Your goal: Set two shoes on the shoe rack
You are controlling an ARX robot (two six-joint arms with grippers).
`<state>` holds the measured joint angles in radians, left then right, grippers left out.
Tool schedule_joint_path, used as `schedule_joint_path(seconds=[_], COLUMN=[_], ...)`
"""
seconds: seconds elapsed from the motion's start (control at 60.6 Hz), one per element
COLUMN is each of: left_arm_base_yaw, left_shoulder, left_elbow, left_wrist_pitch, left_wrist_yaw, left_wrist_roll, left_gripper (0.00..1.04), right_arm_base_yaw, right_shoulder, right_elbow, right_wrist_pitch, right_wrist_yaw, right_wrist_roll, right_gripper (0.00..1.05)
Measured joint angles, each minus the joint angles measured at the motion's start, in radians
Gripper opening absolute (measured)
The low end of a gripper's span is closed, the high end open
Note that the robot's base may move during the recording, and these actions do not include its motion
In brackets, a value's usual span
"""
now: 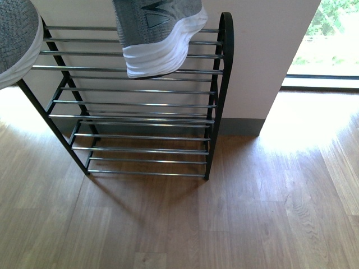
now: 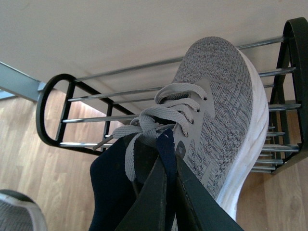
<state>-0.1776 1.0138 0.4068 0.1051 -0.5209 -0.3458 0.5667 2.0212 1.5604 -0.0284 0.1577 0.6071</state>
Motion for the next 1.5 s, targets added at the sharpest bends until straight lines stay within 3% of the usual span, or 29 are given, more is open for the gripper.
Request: schedule_joint_path(seconds=[0.528, 0.924, 1.221, 1.502], left_arm_base_yaw=[0.0, 0.0, 0.0, 0.0], left_shoulder=[0.0, 0.0, 0.0, 0.0], left_elbow=[0.0, 0.0, 0.0, 0.0], left_wrist_pitch=[0.0, 0.0, 0.0, 0.0], left_wrist_yaw=[0.0, 0.0, 0.0, 0.0], left_wrist_roll=[0.0, 0.0, 0.0, 0.0], left_gripper=[0.02, 0.02, 0.02, 0.02], right_arm_base_yaw=[-0.077, -0.137, -0.139, -0.124], right_shoulder=[0.27, 0.31, 0.245, -0.136], right_elbow=[0.279, 0.296, 0.225, -0.167], right_wrist_pitch=[-0.013, 0.018, 0.093, 0.241], right_wrist_yaw=[0.034, 0.026, -0.045, -0.161], right_wrist_roll=[-0.071, -0.137, -0.15, -0.145], right_gripper=[0.01, 0.01, 0.45, 0.96])
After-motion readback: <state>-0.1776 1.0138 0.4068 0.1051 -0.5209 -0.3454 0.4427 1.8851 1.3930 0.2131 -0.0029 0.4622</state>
